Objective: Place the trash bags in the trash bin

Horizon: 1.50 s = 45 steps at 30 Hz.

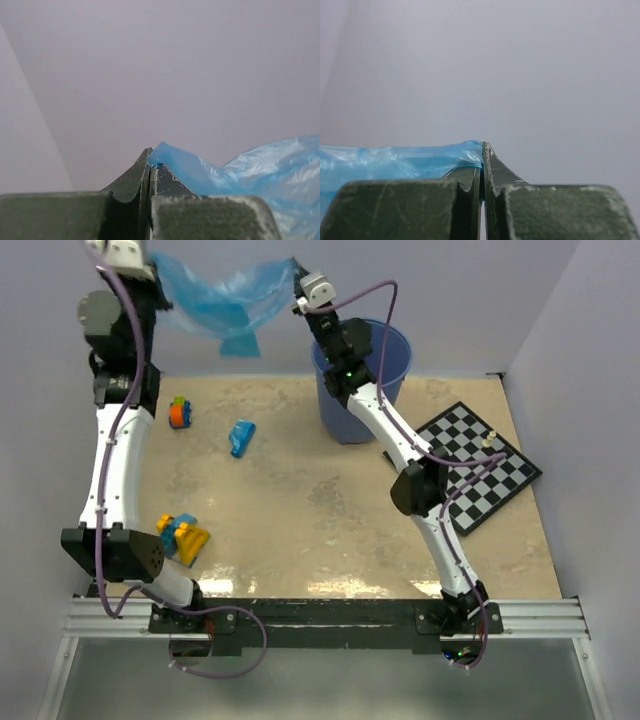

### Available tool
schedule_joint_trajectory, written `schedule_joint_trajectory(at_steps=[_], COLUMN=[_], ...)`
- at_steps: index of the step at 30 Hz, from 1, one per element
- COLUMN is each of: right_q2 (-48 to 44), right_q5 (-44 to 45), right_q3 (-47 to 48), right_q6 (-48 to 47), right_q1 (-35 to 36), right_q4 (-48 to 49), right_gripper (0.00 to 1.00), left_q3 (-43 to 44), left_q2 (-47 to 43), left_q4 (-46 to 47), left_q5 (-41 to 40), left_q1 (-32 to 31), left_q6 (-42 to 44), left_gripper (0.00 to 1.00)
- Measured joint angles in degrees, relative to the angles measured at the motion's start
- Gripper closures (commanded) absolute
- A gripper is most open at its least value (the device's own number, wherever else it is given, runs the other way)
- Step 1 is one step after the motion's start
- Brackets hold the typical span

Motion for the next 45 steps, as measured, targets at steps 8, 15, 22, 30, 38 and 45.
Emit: schedule_joint_trajectory(at_steps=[8, 15, 22, 30, 38, 45], right_q2=[-29.99, -54.6, -74.29, -70.12, -33.86, -0.81], right_q5=[-8.13, -18.16, -22.58, -21.92, -13.84, -1.53], right_q3=[-32.37, -75.8, -100.24, -81.48, -50.99, 0.09], right_q6=[-15.8, -45.99, -44.04, -20.94, -0.44, 2.12], right_q1=[12.94, 6.62, -1.31, -1.79, -2.25, -1.09], right_q4=[35.36, -21.9, -51.21, -30.01, -28.74, -23.3], right_gripper=[1.0, 1.0, 1.0, 1.0, 1.0, 1.0], left_q3=[-4.48, -37.03, -52.85, -57.09, -54.8, -25.09], left_q2=[-15.21, -27.67, -32.85, -52.28, -35.63, -10.62], left_q4=[30.53, -25.68, -49.66, -25.92, -19.54, -15.87], left_q5=[16.31, 35.1, 37.38, 20.31, 2.36, -1.07], left_q1=[-6.88, -26.56, -27.74, -27.65, -14.47, -0.59], left_q6=[5.73, 53.31, 47.8, 26.84, 8.5, -1.25], left_gripper=[1.0, 1.0, 1.0, 1.0, 1.0, 1.0])
